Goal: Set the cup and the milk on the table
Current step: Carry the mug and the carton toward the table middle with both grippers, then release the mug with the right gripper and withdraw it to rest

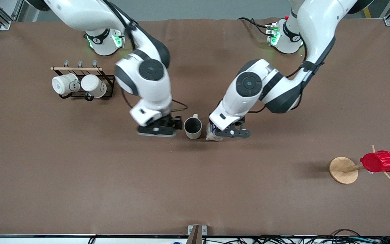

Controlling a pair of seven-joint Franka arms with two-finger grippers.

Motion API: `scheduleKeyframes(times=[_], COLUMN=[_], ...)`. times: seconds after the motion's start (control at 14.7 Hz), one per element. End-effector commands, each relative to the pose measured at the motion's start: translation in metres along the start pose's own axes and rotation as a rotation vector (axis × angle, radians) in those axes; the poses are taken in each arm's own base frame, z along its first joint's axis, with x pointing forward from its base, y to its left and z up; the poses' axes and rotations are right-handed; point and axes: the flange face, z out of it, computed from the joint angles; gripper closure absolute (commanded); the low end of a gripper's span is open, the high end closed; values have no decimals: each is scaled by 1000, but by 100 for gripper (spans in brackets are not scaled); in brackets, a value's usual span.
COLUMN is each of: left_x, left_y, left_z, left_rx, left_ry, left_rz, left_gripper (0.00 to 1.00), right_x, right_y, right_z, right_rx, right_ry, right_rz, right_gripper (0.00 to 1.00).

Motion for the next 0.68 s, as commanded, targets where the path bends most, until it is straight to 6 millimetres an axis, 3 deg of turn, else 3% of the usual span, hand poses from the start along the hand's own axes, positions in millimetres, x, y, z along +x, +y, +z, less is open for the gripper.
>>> scheduleKeyframes(times=[0.0,0.14,0.34,0.61], left_x=[2,1,-2,-14], left_y=[6,6,6,10], left_z=[-2,-2,-5,-4], left_rx=[31,39,45,62], left_ry=[27,30,27,-1], left_rz=[9,16,11,9], left_gripper=[99,97,96,96], right_x=[19,37,61,65], right_y=[68,118,211,328], right_z=[-58,-87,-126,-161], right_rx=[-62,-49,2,75], right_ry=[46,9,-50,-132], right_rz=[99,104,120,98], right_gripper=[0,0,0,0])
